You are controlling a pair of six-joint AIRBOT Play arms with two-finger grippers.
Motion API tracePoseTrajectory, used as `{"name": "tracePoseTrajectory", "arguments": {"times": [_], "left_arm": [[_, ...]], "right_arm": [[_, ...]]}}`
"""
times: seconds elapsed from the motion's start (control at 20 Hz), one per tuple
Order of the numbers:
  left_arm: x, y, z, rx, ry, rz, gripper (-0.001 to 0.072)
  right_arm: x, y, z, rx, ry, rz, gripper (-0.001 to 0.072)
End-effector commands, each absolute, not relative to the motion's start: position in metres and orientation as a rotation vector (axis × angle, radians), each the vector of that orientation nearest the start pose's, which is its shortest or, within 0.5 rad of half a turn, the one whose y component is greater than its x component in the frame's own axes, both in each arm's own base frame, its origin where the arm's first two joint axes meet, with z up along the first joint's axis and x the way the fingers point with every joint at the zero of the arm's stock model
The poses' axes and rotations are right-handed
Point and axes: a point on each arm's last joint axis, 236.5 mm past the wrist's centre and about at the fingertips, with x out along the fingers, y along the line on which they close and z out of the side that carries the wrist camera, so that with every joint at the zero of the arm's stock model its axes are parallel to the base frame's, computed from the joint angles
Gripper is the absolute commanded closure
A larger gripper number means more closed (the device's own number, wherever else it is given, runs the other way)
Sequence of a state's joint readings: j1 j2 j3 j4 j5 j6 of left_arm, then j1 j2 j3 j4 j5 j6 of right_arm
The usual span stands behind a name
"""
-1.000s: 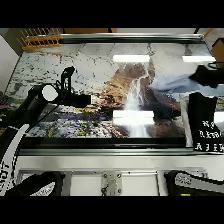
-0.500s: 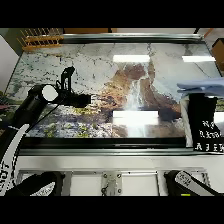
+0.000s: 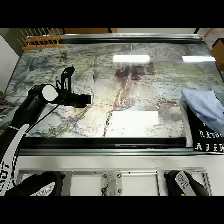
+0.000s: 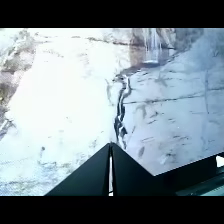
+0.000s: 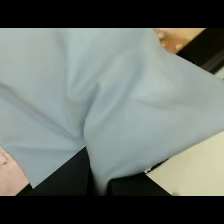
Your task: Fold the clothes and pants, and hang the long-sleeved shirts on hangers.
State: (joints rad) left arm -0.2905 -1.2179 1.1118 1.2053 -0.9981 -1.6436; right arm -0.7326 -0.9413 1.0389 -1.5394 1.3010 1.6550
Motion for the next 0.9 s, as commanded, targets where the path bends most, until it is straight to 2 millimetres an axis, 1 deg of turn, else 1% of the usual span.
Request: {"name": "tracePoseTrajectory", "arguments": {"times": [0.0, 0.2, 0.25, 0.3, 0.35, 0.4, 0.45, 0.5, 0.55, 0.6, 0.65, 0.7, 0.75, 0.8, 0.85], "left_arm": [[0.367, -0.184, 0.041, -0.250, 1.157, -0.383, 0.0701], [0.367, -0.184, 0.041, -0.248, 1.159, -0.383, 0.0701], [0.367, -0.184, 0.041, -0.239, 1.156, -0.390, 0.0701], [0.367, -0.184, 0.041, -0.237, 1.156, -0.391, 0.0701], [0.367, -0.184, 0.041, -0.237, 1.155, -0.391, 0.0701], [0.367, -0.184, 0.041, -0.237, 1.155, -0.391, 0.0701], [0.367, -0.184, 0.041, -0.237, 1.155, -0.391, 0.0701], [0.367, -0.184, 0.041, -0.237, 1.156, -0.391, 0.0701], [0.367, -0.184, 0.041, -0.237, 1.156, -0.391, 0.0701], [0.367, -0.184, 0.041, -0.238, 1.155, -0.391, 0.0701], [0.367, -0.184, 0.041, -0.238, 1.155, -0.391, 0.0701], [0.367, -0.184, 0.041, -0.238, 1.155, -0.391, 0.0701], [0.368, -0.184, 0.041, -0.238, 1.154, -0.391, 0.0701], [0.368, -0.184, 0.041, -0.239, 1.150, -0.390, 0.0701], [0.370, -0.185, 0.043, -0.241, 1.141, -0.390, 0.0701]], "right_arm": [[0.204, -0.196, 0.037, 0.528, 1.220, -0.718, 0.0691], [0.199, -0.192, 0.033, 0.535, 1.245, -0.717, 0.0685], [0.197, -0.190, 0.032, 0.540, 1.258, -0.714, 0.0638], [0.195, -0.187, 0.031, 0.551, 1.273, -0.711, 0.0411], [0.195, -0.183, 0.031, 0.565, 1.277, -0.700, 0.0167], [0.201, -0.178, 0.033, 0.584, 1.256, -0.679, 0.0082], [0.211, -0.174, 0.039, 0.588, 1.208, -0.650, 0.0083], [0.229, -0.165, 0.052, 0.564, 1.133, -0.580, 0.0083], [0.251, -0.152, 0.068, 0.537, 1.049, -0.494, 0.0083], [0.275, -0.131, 0.088, 0.517, 0.951, -0.385, 0.0083], [0.299, -0.103, 0.108, 0.512, 0.863, -0.265, 0.0083], [0.317, -0.072, 0.123, 0.503, 0.806, -0.143, 0.0083], [0.331, -0.039, 0.134, 0.486, 0.775, -0.023, 0.0083], [0.340, -0.003, 0.140, 0.456, 0.764, 0.097, 0.0084], [0.347, 0.028, 0.139, 0.405, 0.766, 0.192, 0.0083]]}}
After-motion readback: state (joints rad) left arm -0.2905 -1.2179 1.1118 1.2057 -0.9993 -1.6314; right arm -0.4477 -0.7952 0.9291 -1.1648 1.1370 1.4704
